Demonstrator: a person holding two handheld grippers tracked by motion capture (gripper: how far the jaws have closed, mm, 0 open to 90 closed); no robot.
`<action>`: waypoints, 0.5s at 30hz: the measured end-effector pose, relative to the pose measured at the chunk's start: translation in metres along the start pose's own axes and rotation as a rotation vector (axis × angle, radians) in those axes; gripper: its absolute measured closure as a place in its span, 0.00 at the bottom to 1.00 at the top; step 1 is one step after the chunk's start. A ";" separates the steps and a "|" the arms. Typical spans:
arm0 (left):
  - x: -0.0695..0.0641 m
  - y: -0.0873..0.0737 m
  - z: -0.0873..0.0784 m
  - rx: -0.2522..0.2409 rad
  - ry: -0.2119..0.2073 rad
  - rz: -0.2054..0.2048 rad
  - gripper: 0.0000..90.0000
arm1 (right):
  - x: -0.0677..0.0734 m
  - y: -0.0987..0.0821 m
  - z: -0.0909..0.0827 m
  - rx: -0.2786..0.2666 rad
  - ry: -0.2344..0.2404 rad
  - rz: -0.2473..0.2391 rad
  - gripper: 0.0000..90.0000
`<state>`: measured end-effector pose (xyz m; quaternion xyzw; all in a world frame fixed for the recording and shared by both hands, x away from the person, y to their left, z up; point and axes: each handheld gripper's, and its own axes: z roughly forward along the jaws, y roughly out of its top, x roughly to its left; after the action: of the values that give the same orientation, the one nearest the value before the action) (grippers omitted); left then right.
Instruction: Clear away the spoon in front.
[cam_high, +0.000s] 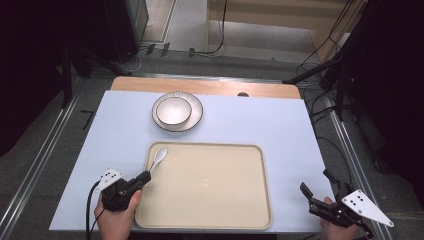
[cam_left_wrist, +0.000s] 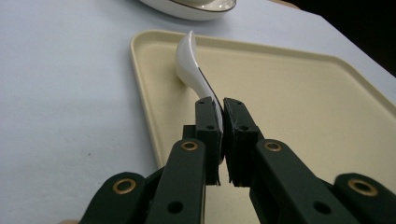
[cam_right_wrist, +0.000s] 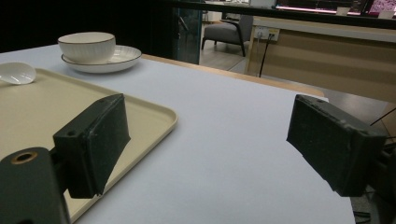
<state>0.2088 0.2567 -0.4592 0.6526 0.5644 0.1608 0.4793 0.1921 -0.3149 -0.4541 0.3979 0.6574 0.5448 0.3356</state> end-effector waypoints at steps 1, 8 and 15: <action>0.000 -0.001 0.002 0.013 -0.007 -0.002 0.96 | 0.000 0.000 0.000 0.000 0.000 0.000 0.15; 0.001 -0.007 0.011 0.084 0.044 0.012 0.92 | 0.001 0.000 -0.001 -0.003 0.000 0.002 0.15; 0.003 -0.005 0.010 0.087 0.033 0.015 0.76 | 0.000 -0.002 0.000 0.000 -0.001 0.011 0.15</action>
<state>0.2141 0.2550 -0.4694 0.6742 0.5740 0.1503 0.4398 0.1918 -0.3148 -0.4558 0.4019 0.6552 0.5465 0.3325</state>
